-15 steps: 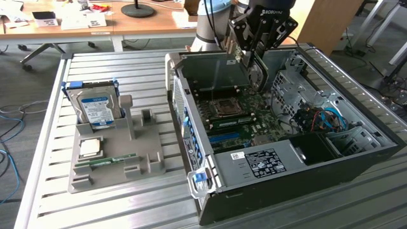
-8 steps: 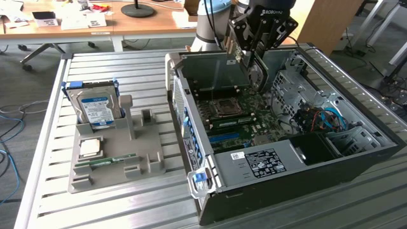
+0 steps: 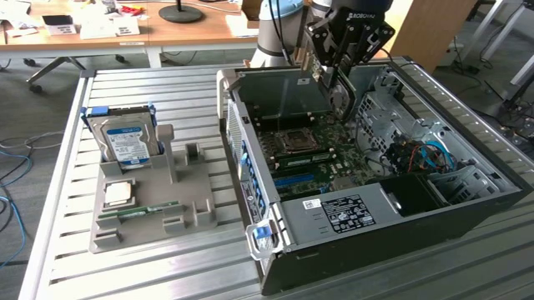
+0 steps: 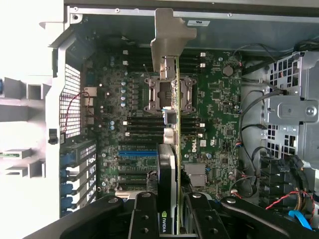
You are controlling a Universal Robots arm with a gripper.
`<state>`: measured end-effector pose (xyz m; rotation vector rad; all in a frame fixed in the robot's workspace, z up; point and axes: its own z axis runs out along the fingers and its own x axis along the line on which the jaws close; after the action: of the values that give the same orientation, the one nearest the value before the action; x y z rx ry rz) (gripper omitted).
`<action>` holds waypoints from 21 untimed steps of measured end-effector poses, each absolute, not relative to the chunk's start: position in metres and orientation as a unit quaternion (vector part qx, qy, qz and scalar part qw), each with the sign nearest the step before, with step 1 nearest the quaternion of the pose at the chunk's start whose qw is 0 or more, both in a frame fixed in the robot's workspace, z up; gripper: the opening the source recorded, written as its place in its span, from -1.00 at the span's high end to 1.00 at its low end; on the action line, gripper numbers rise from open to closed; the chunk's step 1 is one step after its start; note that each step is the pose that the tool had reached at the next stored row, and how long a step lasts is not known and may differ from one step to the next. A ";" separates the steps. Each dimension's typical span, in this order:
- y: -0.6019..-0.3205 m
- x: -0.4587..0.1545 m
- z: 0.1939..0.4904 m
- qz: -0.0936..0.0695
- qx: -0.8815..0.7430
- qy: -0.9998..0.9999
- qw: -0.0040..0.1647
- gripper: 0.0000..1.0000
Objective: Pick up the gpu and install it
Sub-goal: 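Pick up the gpu and move the gpu toward the slot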
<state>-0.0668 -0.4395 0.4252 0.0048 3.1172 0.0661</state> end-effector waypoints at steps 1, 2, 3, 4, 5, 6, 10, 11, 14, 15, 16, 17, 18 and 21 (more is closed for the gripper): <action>-0.439 -0.066 0.425 0.021 0.002 1.000 0.012 0.46; -0.439 -0.064 0.425 0.021 0.002 1.000 0.012 0.46; -0.439 -0.063 0.425 0.021 0.002 1.000 0.012 0.46; -0.439 -0.062 0.425 0.021 0.002 1.000 0.012 0.46; -0.439 -0.060 0.425 0.021 0.002 1.000 0.012 0.46; -0.439 -0.059 0.425 0.021 0.002 1.000 0.012 0.46; -0.439 -0.053 0.425 0.021 0.002 1.000 0.012 0.46; -0.439 -0.052 0.425 0.021 0.002 1.000 0.012 0.46; -0.439 -0.051 0.425 0.021 0.002 1.000 0.012 0.46; -0.439 -0.051 0.425 0.021 0.002 1.000 0.012 0.46; -0.439 -0.051 0.425 0.021 0.002 1.000 0.012 0.46; -0.439 -0.051 0.425 0.021 0.002 1.000 0.012 0.46; -0.439 -0.051 0.425 0.021 0.002 1.000 0.012 0.46; -0.439 -0.051 0.425 0.021 0.002 1.000 0.012 0.46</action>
<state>-0.0511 -0.4395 0.4252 0.0049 3.1171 0.0660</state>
